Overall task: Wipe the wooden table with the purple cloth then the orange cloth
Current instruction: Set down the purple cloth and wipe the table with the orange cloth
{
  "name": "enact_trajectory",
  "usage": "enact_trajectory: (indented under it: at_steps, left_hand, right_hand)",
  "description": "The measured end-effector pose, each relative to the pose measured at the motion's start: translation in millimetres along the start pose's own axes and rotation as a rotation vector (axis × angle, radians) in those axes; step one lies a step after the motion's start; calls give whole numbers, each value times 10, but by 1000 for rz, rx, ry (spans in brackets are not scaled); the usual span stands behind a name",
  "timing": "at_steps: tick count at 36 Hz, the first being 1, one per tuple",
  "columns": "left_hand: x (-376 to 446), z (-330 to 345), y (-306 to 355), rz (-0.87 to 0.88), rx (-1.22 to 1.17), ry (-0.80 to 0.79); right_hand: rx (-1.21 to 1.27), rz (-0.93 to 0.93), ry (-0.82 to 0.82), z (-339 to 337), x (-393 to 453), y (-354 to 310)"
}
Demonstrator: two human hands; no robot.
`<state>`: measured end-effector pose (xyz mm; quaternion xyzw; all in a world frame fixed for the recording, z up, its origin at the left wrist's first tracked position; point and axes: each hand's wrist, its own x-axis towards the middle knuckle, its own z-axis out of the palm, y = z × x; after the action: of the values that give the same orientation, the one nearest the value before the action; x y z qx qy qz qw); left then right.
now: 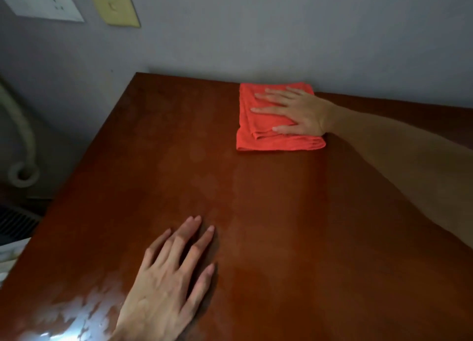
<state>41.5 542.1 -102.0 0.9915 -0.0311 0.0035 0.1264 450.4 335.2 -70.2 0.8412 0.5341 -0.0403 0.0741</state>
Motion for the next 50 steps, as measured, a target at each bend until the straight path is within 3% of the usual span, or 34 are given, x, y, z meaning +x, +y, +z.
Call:
enact_trajectory:
  at_steps: [2, 9, 15, 24, 28, 30, 34, 38, 43, 50]
  left_hand:
    - [2, 24, -21, 6, 14, 21]
    - [4, 20, -39, 23, 8, 10]
    - [7, 31, -70, 20, -118, 80]
    - [-49, -60, -126, -58, -630, 285]
    - [-58, -67, -171, -184, -715, 384]
    - [-135, -109, -183, -145, -715, 368]
    - [-230, -150, -246, -67, -642, 290]
    - [-409, -222, -468, 24, -482, 203]
    - [-401, -279, -949, 41, -200, 104]
    - [-269, -345, -1259, 56, -86, 8]
  right_hand:
    - [10, 34, 6, 24, 38, 32]
    - [228, 458, 135, 127, 33, -276]
    - [244, 553, 122, 184, -194, -853]
    - [233, 527, 125, 176, -992, -2568]
    - [225, 589, 134, 230, -1302, -3419]
    - [215, 598, 158, 221, -1466, -3890]
    - [197, 517, 165, 257, -1734, -4392]
    - [173, 393, 151, 234, -1901, -4452]
    - [141, 143, 71, 168, -1798, -4075]
    - [138, -196, 45, 78, -1210, -3215]
